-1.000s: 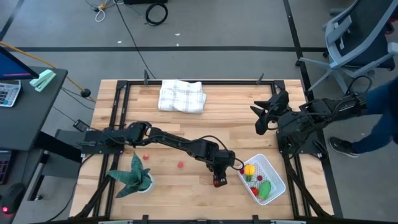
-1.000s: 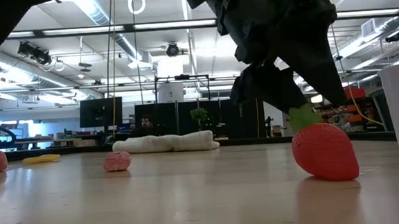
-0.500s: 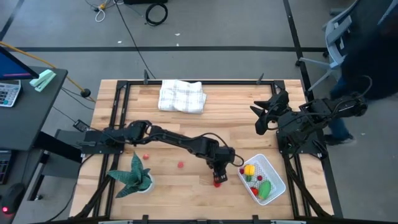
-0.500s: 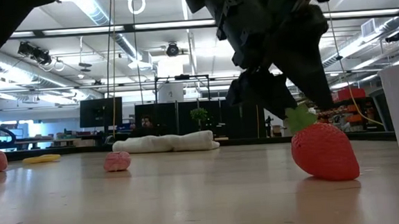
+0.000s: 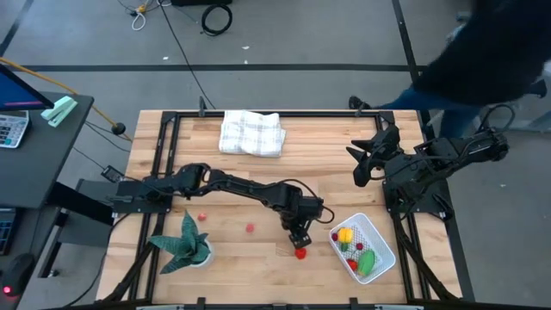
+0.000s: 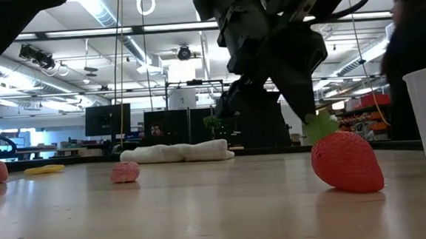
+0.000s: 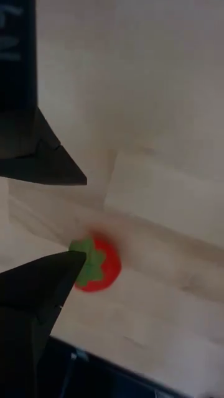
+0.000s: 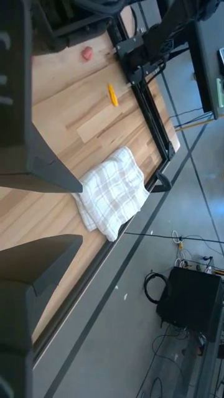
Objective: Pick and placing Produce into tupperware
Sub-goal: Put the strawberry into the white bin
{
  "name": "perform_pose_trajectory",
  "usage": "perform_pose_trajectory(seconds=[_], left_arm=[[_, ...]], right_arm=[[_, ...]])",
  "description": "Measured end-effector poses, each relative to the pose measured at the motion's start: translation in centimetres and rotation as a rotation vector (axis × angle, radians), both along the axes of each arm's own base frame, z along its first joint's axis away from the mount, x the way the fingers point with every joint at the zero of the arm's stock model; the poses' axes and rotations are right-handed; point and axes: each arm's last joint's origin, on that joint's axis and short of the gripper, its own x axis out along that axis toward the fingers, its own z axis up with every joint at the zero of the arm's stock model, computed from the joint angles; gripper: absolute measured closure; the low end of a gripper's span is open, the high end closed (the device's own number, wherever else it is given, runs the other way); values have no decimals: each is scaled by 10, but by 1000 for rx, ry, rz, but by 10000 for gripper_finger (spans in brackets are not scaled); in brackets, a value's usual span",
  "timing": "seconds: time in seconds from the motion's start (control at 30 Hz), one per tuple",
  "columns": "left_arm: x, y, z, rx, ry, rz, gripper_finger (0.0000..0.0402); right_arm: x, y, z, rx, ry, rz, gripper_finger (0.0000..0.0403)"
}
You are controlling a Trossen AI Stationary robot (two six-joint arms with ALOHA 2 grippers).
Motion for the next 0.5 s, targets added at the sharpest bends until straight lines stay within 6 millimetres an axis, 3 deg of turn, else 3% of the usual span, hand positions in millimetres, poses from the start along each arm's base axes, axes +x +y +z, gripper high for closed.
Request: perform_pose_trajectory(seconds=[0.5], left_arm=[[4,9,3,-131,40,118,216]], right_arm=[[0,0,0,0,0,0,275]])
